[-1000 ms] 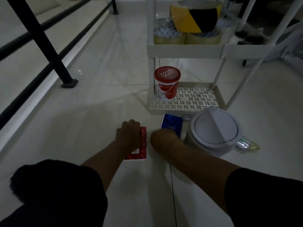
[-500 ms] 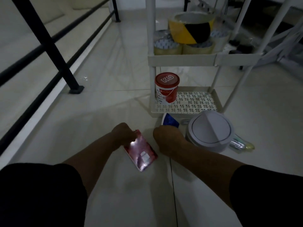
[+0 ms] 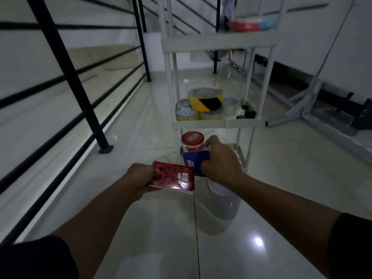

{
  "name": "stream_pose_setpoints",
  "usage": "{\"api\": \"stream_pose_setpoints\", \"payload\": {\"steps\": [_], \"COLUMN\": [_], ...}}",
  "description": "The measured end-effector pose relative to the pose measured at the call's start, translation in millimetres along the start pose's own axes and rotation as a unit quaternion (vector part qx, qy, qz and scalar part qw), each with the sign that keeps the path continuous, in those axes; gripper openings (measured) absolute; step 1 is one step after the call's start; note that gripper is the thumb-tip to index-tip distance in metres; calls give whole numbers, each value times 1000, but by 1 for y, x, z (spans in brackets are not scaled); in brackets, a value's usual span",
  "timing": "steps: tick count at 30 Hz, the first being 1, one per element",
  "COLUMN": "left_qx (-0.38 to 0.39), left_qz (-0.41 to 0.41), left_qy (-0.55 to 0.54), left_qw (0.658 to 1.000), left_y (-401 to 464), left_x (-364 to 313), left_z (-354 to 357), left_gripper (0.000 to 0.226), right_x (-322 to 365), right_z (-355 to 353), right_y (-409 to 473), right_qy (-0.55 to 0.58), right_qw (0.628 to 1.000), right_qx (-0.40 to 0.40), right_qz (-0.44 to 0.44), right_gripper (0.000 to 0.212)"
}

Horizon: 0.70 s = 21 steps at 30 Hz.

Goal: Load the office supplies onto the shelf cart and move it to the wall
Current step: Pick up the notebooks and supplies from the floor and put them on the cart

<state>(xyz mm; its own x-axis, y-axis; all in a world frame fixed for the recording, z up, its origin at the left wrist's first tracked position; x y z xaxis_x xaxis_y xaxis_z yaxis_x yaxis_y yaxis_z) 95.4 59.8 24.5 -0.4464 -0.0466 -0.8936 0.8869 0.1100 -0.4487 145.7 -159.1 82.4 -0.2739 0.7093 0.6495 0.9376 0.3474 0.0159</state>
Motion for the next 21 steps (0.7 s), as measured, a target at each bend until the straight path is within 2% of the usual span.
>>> {"api": "stream_pose_setpoints", "payload": {"steps": [2,6,12,16,21], "left_qx": [5,12,30,46,76], "left_qz": [19,70,143,180,209], "left_qy": [-26,-51,-90,-127,-142], "left_qw": [999,996,985,974,965], "left_y": [-12,-26,-37,-34,-28], "left_x": [-18,-63,-154,-210,-267], "left_z": [9,25,48,61,75], "left_gripper": [10,18,7,10,17], "right_x": [-2,-3,20,51,89], "right_z": [-37,-104,-197,-260,-315], "right_y": [-9,-27,-34,-17,22], "right_qy": [62,174,303,329,336], "right_qw": [997,978,930,906,898], "right_qx": [-36,-114,-201,-246,-260], "right_qz": [12,-1,-49,-99,-112], "right_gripper": [33,26,30,33,32]}}
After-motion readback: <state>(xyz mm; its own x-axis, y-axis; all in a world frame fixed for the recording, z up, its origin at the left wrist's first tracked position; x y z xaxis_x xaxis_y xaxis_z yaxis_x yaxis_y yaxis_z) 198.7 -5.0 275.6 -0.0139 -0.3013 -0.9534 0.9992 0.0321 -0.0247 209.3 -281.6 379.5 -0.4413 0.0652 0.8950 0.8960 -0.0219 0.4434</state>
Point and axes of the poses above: each hand's wrist, its own y-axis towards the middle knuckle, its own z-axis out of the palm, x = y × z, the point moved 8 cm from there along y, towards the middle knuckle, and after that the axes turned 15 degrees about x, right-handed, at the moved point
